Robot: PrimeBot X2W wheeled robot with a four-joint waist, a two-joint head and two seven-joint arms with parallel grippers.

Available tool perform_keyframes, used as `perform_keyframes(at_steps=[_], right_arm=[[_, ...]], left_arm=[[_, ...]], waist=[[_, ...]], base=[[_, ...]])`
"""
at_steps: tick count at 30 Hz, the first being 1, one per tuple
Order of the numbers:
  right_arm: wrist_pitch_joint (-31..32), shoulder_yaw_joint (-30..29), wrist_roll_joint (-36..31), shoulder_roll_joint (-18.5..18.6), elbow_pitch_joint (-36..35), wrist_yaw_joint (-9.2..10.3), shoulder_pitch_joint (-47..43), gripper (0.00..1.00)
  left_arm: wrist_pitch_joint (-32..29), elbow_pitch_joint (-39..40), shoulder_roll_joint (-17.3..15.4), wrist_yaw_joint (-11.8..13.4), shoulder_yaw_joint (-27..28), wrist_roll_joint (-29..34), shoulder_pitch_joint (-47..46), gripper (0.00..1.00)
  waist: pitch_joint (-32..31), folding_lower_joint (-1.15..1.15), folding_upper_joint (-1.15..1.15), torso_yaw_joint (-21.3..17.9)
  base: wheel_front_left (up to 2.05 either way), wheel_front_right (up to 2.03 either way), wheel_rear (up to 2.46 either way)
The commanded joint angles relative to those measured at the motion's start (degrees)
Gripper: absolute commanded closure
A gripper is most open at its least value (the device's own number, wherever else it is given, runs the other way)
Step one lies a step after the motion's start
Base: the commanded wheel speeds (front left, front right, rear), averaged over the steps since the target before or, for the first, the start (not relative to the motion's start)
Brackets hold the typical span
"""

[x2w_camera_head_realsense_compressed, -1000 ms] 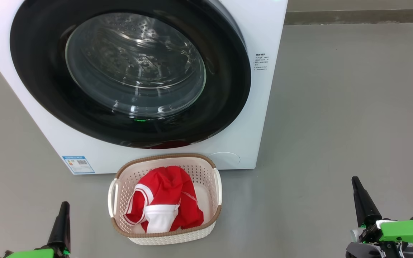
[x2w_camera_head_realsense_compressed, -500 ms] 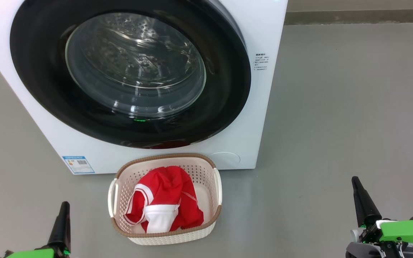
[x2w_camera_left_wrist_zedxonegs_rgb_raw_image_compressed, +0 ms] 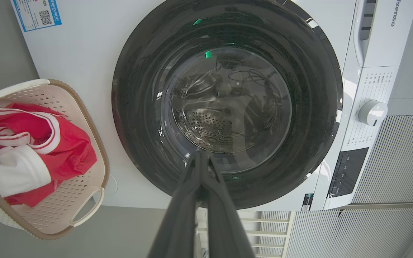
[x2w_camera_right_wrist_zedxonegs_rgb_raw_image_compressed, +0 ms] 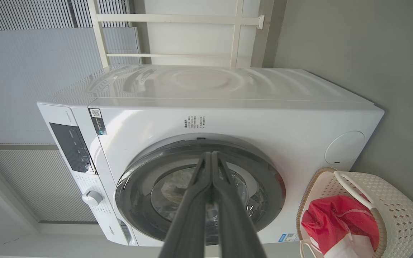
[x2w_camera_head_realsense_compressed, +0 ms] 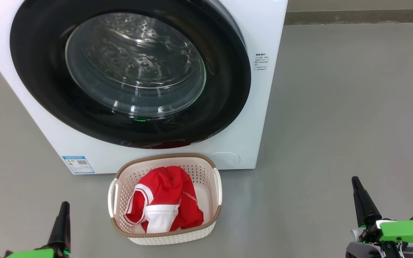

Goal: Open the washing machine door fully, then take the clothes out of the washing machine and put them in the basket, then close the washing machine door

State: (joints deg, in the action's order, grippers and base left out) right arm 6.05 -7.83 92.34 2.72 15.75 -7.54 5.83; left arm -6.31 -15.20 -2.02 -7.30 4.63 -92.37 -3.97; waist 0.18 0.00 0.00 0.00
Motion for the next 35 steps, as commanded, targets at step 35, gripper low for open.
perform_keyframes(at_steps=[35], right_arm=[[0.5, 1.2, -0.2, 0.2, -1.7, 0.05, 0.4, 1.0]], left_arm=[[-0.2, 1.2, -0.9, -0.2, 2.0, 0.3, -2.2, 1.0]], waist=[[0.0, 0.0, 0.0, 0.0]], base=[[0.0, 0.0, 0.0]])
